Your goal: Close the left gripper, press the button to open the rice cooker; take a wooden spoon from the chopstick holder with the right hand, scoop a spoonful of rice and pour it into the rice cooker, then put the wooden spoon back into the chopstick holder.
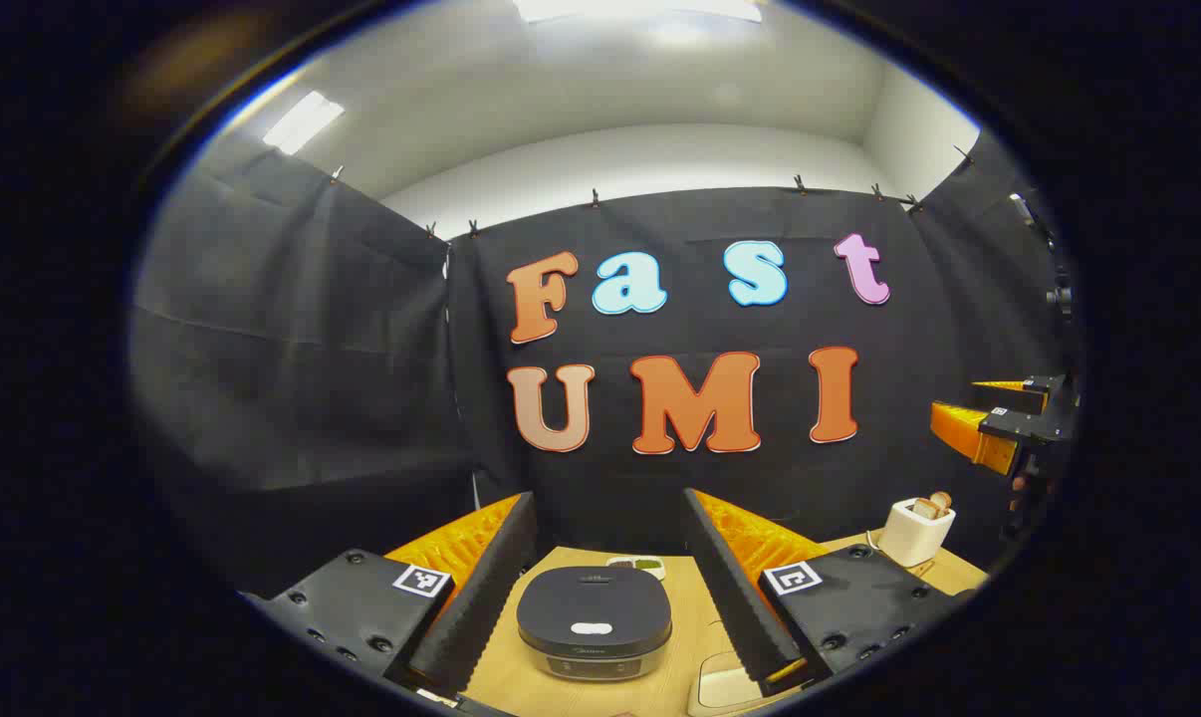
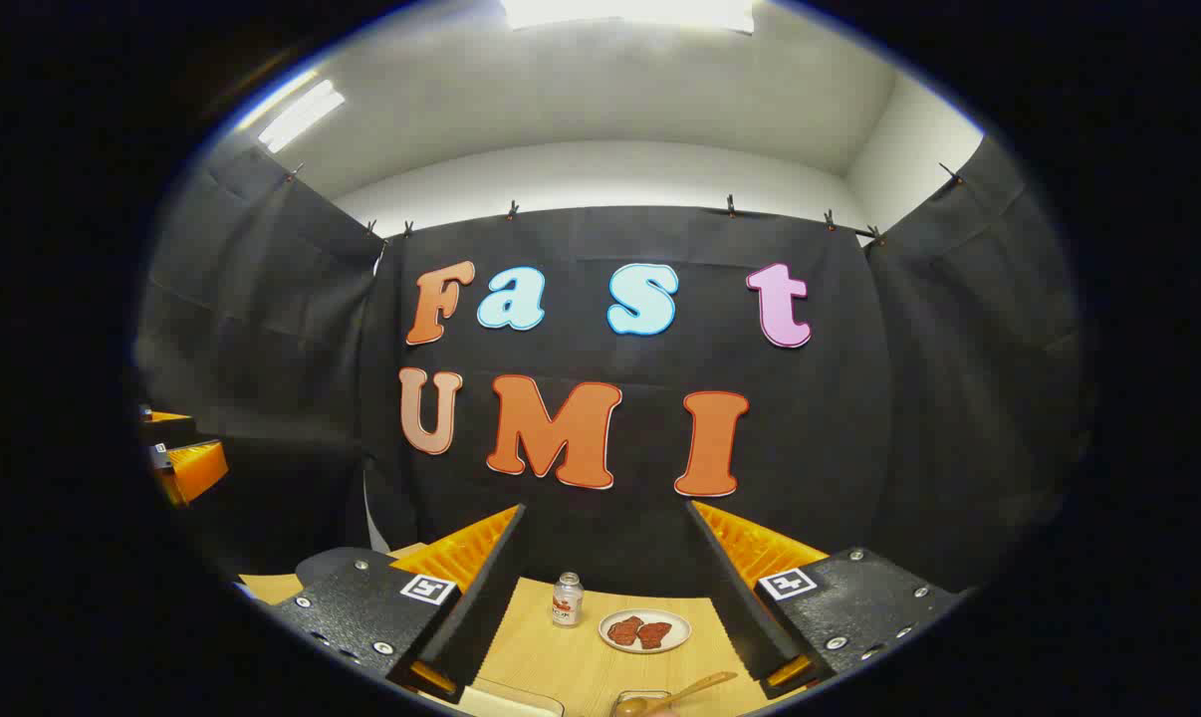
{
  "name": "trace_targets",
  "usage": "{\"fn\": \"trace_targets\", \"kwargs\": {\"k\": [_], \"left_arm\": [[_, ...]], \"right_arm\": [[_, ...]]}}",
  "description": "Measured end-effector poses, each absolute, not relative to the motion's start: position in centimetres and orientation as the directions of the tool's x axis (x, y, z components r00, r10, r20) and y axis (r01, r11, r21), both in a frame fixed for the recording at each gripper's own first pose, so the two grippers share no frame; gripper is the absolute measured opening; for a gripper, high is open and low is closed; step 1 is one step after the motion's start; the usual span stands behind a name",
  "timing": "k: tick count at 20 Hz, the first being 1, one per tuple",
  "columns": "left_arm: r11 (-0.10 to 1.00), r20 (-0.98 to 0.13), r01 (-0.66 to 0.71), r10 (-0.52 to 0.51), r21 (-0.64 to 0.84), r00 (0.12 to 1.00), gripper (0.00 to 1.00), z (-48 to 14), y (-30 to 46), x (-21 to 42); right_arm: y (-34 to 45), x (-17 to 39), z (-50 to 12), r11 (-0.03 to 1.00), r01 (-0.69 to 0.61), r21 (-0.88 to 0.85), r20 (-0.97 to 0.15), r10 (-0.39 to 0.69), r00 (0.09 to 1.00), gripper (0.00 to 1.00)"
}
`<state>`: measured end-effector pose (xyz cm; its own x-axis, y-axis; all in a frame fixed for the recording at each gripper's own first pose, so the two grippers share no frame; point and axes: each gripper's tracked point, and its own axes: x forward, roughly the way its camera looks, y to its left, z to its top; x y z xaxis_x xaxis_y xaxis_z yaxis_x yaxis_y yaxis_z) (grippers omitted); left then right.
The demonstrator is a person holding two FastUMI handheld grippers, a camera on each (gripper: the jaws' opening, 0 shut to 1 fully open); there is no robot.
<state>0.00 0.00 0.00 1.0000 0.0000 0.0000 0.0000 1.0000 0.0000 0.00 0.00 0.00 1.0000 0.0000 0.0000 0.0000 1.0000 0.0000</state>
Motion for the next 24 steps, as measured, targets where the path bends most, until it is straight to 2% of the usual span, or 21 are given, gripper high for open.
{"fn": "trace_targets", "kwargs": {"k": [1,2,3,4,5,6,12,13,15,16,17,20,21,24], "left_arm": [[1.000,0.003,0.015,-0.015,-0.001,1.000,0.94,0.0,0.2,0.5],[1.000,0.008,0.023,-0.023,-0.003,1.000,0.94,0.2,0.7,1.0],[1.000,0.011,0.030,-0.030,-0.008,0.999,0.94,0.4,1.2,1.5],[0.999,0.009,0.039,-0.039,-0.018,0.999,0.94,0.4,1.5,2.0],[0.998,0.003,0.051,-0.051,-0.028,0.999,0.94,-0.1,1.6,2.5],[0.998,-0.007,0.058,-0.058,-0.033,0.998,1.00,-0.5,1.7,2.8],[0.984,-0.045,0.172,-0.174,-0.044,0.984,0.94,-2.5,-0.9,5.1],[0.983,-0.052,0.175,-0.177,-0.049,0.983,0.98,-2.6,-1.0,5.7],[0.984,-0.055,0.172,-0.175,-0.055,0.983,0.94,-2.5,-1.4,6.6],[0.985,-0.050,0.164,-0.167,-0.051,0.985,1.00,-2.1,-1.5,7.0],[0.987,-0.045,0.157,-0.159,-0.042,0.986,1.00,-1.9,-1.6,7.4],[0.989,-0.036,0.140,-0.141,-0.040,0.989,1.00,-1.0,-1.3,8.4],[0.991,-0.041,0.125,-0.127,-0.039,0.991,0.99,-1.0,-0.9,8.9],[0.997,-0.068,0.064,-0.066,-0.035,0.996,0.94,-1.4,0.0,9.7]], "right_arm": [[0.0,-0.3,0.1,1.000,0.013,-0.007,-0.003,-0.013,1.000,1.00],[0.0,-0.5,0.1,1.000,0.027,-0.013,-0.007,-0.028,1.000,0.95],[0.0,-0.7,0.0,0.999,0.045,-0.015,-0.012,-0.045,0.999,0.95],[0.0,-1.0,-0.1,0.998,0.061,-0.015,-0.020,-0.061,0.998,1.00],[0.1,-1.3,-0.4,0.997,0.079,-0.015,-0.031,-0.080,0.996,0.95],[0.1,-1.6,-0.7,0.995,0.096,-0.015,-0.043,-0.097,0.994,0.95],[-0.2,-3.0,-1.5,0.982,0.183,-0.042,-0.102,-0.186,0.977,0.95],[-0.4,-3.0,-1.8,0.981,0.186,-0.047,-0.108,-0.190,0.976,0.95],[-1.2,-2.9,-1.8,0.981,0.188,-0.057,-0.105,-0.193,0.976,0.95],[-1.6,-2.5,-1.8,0.981,0.184,-0.059,-0.101,-0.189,0.977,1.00],[-2.1,-2.2,-1.8,0.982,0.179,-0.057,-0.100,-0.184,0.978,0.95],[-3.5,-1.1,-1.7,0.986,0.165,-0.037,-0.082,-0.167,0.982,0.95],[-3.9,-0.7,-2.0,0.986,0.160,-0.035,-0.079,-0.163,0.983,0.99],[-5.6,0.2,-3.1,0.988,0.150,-0.038,-0.087,-0.153,0.984,0.96]]}}
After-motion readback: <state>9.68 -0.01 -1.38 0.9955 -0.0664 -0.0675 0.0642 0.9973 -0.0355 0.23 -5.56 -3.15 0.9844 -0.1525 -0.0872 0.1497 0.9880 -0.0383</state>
